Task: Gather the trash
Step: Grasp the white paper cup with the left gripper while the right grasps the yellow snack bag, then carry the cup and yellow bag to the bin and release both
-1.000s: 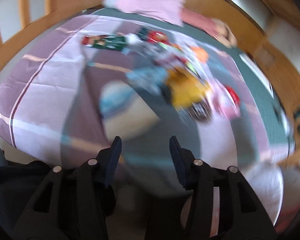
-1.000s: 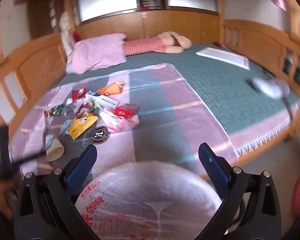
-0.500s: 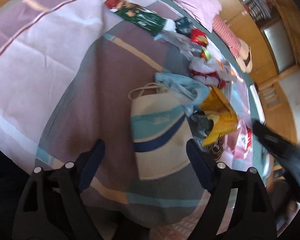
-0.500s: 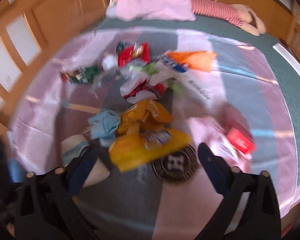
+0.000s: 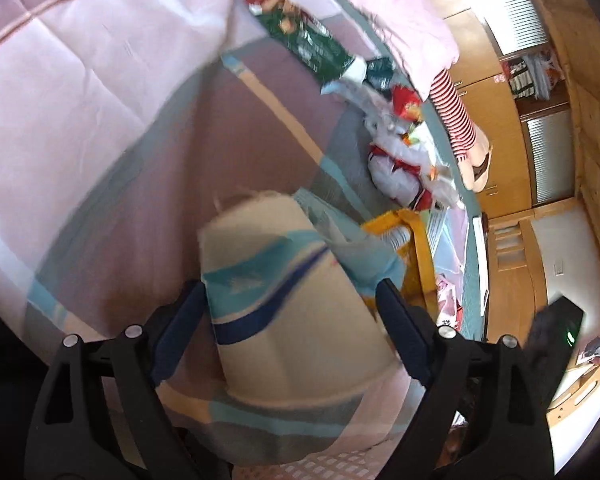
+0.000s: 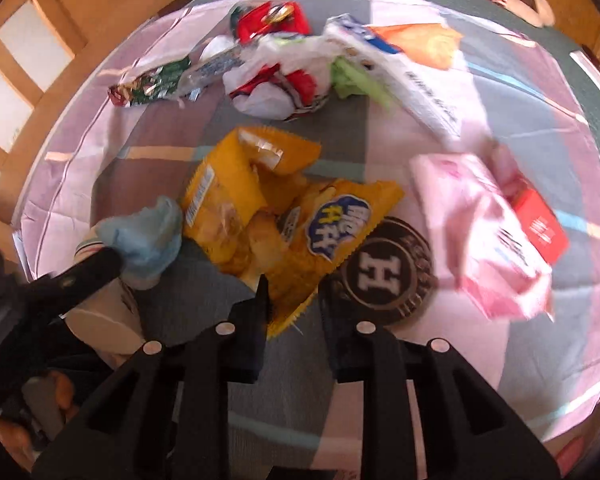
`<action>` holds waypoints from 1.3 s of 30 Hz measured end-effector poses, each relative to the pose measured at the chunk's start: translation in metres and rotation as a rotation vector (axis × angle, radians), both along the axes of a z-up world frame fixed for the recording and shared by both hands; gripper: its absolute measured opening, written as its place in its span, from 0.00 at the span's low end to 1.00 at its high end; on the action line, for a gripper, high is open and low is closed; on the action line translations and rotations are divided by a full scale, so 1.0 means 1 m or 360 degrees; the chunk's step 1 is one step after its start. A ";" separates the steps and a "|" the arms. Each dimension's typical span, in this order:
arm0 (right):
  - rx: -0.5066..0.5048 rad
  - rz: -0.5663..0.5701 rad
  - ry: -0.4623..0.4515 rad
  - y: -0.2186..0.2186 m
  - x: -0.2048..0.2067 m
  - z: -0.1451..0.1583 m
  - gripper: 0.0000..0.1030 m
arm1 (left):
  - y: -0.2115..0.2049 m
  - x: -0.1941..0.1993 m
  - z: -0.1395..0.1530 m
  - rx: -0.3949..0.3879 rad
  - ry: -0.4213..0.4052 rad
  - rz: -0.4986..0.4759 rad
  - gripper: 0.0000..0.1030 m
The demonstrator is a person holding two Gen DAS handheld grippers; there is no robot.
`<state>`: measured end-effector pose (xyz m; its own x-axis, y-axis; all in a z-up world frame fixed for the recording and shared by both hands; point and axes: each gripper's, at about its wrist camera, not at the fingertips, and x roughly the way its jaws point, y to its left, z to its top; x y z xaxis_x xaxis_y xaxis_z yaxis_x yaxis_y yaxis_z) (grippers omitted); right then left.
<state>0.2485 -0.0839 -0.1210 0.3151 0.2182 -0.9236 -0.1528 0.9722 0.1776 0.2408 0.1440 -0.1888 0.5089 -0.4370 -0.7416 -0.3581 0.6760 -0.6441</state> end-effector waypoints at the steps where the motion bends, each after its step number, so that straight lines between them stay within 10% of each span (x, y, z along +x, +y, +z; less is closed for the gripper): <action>1: 0.0001 -0.0019 -0.0019 -0.007 -0.005 0.005 0.23 | -0.001 0.002 -0.001 0.0005 -0.0012 -0.0019 0.77; 6: 0.0034 -0.0107 -0.0119 -0.032 -0.029 0.026 0.22 | -0.012 0.009 -0.005 0.0033 -0.0065 -0.0174 0.37; 27: 0.0107 -0.0212 -0.0121 -0.023 -0.028 0.016 0.21 | 0.001 -0.026 0.044 0.0530 -0.0384 0.0007 0.32; 34: 0.0213 -0.0230 -0.0396 -0.036 -0.051 0.066 0.21 | 0.018 -0.035 0.047 -0.0046 -0.0558 -0.0075 0.32; 39: 0.0214 -0.0182 -0.0553 -0.049 -0.082 0.097 0.21 | 0.014 -0.048 0.062 -0.0085 -0.0699 -0.0187 0.32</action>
<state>0.1669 -0.1327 -0.0241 0.6336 0.2753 -0.7230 -0.1183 0.9580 0.2611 0.1926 0.1579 -0.1267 0.7148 -0.5424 -0.4414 0.0342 0.6576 -0.7526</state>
